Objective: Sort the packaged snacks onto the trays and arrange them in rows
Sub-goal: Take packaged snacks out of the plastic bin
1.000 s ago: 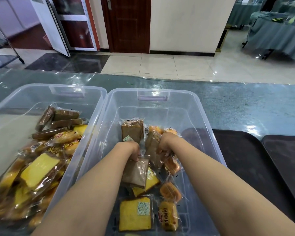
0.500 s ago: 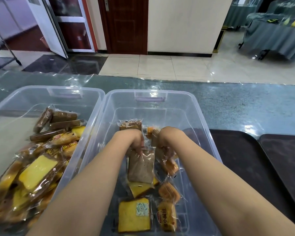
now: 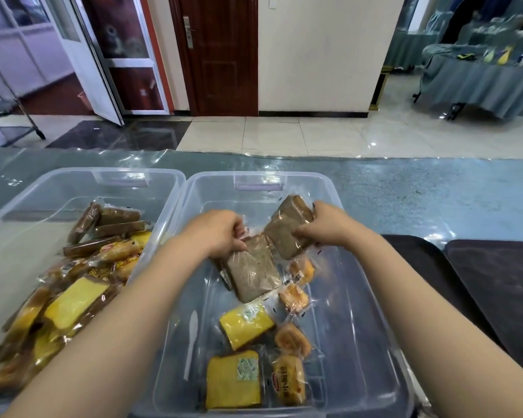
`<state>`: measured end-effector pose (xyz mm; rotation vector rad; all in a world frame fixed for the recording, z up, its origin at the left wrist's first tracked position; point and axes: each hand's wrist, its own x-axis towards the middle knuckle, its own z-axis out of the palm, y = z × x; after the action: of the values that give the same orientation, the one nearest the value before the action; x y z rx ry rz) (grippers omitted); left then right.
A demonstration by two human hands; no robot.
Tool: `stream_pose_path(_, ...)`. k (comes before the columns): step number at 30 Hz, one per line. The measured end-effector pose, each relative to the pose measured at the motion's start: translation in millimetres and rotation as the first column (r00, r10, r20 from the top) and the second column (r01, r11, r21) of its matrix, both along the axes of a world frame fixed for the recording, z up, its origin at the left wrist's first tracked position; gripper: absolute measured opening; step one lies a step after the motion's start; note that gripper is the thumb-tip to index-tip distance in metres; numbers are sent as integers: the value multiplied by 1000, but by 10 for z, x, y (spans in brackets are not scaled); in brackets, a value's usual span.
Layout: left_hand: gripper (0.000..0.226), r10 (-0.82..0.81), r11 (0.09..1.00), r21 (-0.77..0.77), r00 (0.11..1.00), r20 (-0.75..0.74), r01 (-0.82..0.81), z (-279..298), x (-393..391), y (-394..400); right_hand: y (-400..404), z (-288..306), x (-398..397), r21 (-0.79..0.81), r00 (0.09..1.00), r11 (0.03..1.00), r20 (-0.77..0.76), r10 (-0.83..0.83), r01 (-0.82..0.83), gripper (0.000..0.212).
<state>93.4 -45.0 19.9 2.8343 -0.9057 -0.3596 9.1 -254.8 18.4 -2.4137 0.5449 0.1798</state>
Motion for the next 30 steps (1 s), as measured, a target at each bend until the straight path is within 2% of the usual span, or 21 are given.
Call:
stream_pose_path(2, 26, 5, 996, -91, 1000, 6, -5, 33, -162, 67, 62, -38, -265, 5, 983, 998, 170, -65, 65, 35)
stream_pose_path(4, 24, 18, 981, -194, 1000, 23, -13, 70, -337, 128, 131, -22, -513, 141, 937, 983, 312, -156, 117, 37)
stream_pose_path(6, 21, 46, 956, -292, 998, 45, -31, 115, -513, 168, 157, 27, -762, 281, 892, 950, 383, -241, 136, 38)
stream_pose_path(10, 15, 107, 861, -507, 985, 137, -23, 172, -858, 106, 55, 39, -1250, 500, 844, 860, 414, -340, 101, 46)
stream_pose_path(16, 11, 142, 738, -667, 943, 300, 101, 302, -1435, -333, -353, -81, -1827, 756, 787, 652, 363, -499, 64, 20)
stream_pose_path(18, 11, 166, 721, -685, 932, 323, 109, 334, -1597, -535, -560, -108, -2027, 785, 767, 615, 348, -540, 78, 18)
stream_pose_path(22, 14, 201, 691, -718, 930, 308, 89, 433, -1918, -1002, -1079, -103, -2474, 760, 763, 639, 342, -548, 118, 28)
stream_pose_path(25, 12, 217, 676, -731, 923, 316, 91, 493, -2183, -1358, -1510, -114, -2849, 762, 768, 634, 324, -552, 134, 22)
stream_pose_path(30, 9, 213, 622, -780, 944, 253, 68, 298, -2559, -1871, -2135, -202, -3453, 692, 803, 697, 301, -514, 188, 19)
